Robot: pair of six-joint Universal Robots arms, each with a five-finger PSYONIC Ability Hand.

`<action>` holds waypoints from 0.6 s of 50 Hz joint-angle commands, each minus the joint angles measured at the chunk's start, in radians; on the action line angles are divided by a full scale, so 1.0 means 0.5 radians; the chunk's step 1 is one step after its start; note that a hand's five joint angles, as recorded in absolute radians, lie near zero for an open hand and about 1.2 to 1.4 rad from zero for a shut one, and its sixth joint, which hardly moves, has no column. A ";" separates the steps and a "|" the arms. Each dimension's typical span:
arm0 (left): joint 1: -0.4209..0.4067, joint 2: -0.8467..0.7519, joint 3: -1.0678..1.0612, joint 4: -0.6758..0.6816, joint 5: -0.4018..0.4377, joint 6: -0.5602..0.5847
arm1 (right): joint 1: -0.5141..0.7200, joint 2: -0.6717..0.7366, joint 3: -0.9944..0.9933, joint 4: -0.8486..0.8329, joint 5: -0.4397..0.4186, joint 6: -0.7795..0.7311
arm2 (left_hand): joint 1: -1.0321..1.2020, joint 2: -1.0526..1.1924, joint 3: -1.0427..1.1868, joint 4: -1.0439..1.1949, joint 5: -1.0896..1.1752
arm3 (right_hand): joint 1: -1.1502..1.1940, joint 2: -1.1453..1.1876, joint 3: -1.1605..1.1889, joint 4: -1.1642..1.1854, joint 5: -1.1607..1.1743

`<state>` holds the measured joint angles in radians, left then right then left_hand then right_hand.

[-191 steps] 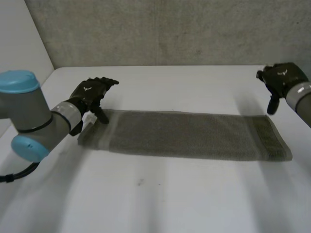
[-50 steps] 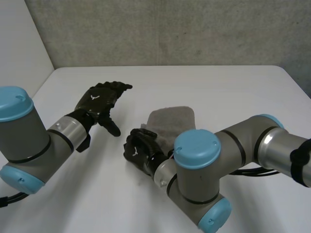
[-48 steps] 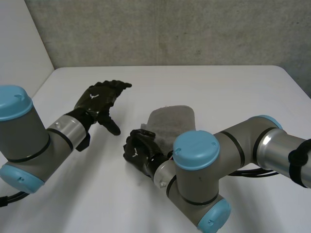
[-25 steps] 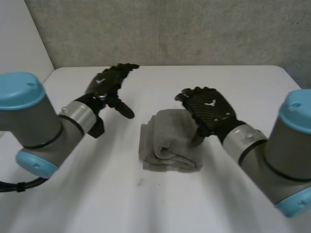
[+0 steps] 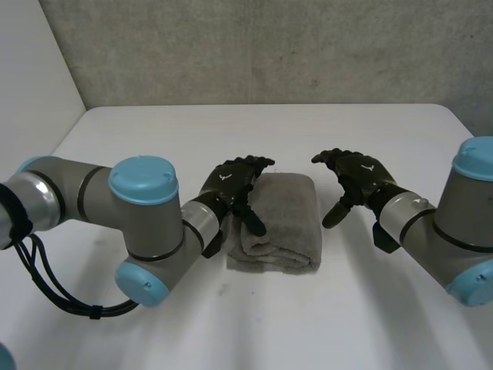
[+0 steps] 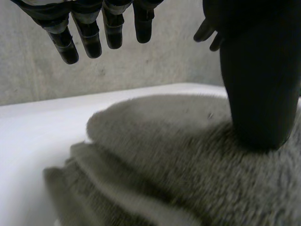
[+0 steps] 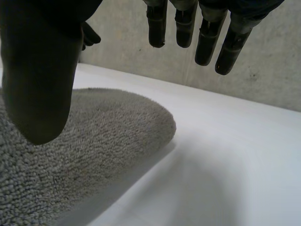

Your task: Fold the towel.

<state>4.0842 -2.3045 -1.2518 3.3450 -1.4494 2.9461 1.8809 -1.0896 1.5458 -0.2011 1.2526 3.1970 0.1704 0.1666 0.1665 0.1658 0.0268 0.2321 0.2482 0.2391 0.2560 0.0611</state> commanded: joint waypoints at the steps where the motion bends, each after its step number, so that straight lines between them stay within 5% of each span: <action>1: 0.026 -0.027 -0.015 -0.023 -0.141 0.179 | 0.061 0.246 -0.250 0.153 0.010 -0.003 | 0.008 0.016 0.016 0.017 -0.054 | -0.115 -0.147 -0.129 -0.163 -0.122; 12: 0.106 0.053 -0.208 -0.017 -0.160 0.207 | 0.260 0.580 -0.634 0.387 0.014 -0.007 | 0.008 0.016 0.016 0.017 -0.054 | -0.115 -0.147 -0.129 -0.163 -0.122; 30: 0.106 0.093 -0.377 0.013 -0.151 0.207 | 0.340 0.691 -0.775 0.430 0.020 -0.031 | 0.008 0.016 0.016 0.017 -0.054 | -0.115 -0.147 -0.129 -0.163 -0.122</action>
<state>4.1374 -2.2533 -1.4328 3.3495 -1.5246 3.0487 2.0512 -0.7519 1.1629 0.0098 1.2641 3.1875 0.1704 0.1665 0.1665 0.1657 0.0255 0.2287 0.2481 0.2313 0.2560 0.0611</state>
